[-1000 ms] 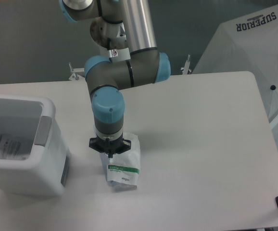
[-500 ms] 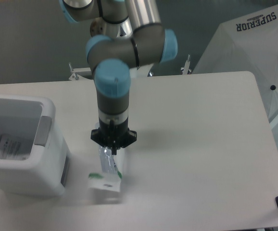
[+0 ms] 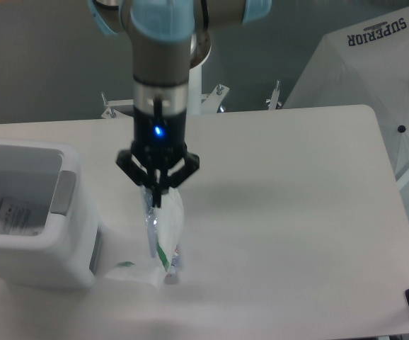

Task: Place the trash in the trash can
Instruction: 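Lift the bag up off the table, revealing a water bottle, then carry the bag over the white bin and lower it in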

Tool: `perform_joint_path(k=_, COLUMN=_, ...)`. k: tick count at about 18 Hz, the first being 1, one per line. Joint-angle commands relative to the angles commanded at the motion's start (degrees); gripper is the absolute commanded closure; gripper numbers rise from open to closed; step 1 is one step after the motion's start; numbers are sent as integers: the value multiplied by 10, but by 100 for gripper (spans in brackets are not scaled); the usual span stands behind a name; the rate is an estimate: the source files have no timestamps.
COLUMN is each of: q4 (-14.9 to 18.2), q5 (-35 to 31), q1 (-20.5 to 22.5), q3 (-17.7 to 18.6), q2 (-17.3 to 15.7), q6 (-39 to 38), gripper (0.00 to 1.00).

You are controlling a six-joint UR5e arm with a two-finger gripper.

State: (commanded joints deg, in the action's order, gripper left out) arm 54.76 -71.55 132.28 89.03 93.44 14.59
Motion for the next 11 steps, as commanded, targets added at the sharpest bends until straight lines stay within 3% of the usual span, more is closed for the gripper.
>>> perform_joint_path(k=11, q4=-4, q5=120, q1=-15, q3=1, q2=-63, q6=42, gripper=100)
